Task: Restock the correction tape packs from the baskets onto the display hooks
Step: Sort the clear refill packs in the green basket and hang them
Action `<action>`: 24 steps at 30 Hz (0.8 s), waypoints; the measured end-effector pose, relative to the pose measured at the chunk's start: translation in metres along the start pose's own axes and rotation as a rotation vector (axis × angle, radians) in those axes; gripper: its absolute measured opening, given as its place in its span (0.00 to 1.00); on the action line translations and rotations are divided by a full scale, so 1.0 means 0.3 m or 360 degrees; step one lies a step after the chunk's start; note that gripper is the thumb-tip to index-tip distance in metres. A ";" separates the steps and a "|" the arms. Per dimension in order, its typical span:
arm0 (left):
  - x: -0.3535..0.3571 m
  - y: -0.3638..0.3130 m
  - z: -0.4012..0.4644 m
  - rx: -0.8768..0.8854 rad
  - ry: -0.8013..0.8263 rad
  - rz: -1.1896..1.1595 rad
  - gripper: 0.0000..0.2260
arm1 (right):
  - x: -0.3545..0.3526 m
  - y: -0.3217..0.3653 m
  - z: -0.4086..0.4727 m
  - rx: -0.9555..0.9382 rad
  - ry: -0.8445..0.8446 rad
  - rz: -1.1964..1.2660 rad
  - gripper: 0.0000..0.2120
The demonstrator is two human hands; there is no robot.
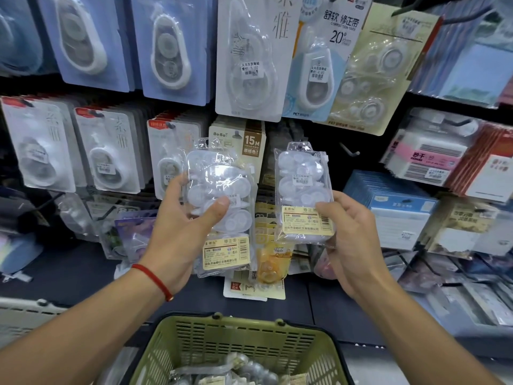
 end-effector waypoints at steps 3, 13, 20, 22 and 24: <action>0.003 -0.005 -0.002 0.0008 -0.0007 0.0010 0.42 | -0.011 -0.016 0.011 0.0069 0.0010 -0.0089 0.12; 0.053 0.014 -0.050 0.0116 0.0088 0.0128 0.33 | 0.032 -0.110 -0.026 0.0138 0.0486 -0.0947 0.15; 0.054 0.015 -0.042 0.0098 0.0128 0.0121 0.30 | 0.064 -0.082 -0.037 0.0015 0.0236 -0.0482 0.03; 0.042 0.019 -0.031 0.0093 0.0072 0.0158 0.26 | 0.047 -0.066 -0.029 0.0039 0.0073 -0.0375 0.05; 0.031 0.025 -0.021 0.0074 0.0031 0.0185 0.25 | 0.033 -0.052 -0.019 0.0043 -0.0038 -0.0250 0.05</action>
Point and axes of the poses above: each hand's wrist, its own z-axis towards the middle knuckle, its own x-axis out of the palm, y = z × x, the point moved 1 cm from there along z, towards the middle knuckle, and after that the axes turned 5 degrees about z, right-handed, at the moved point
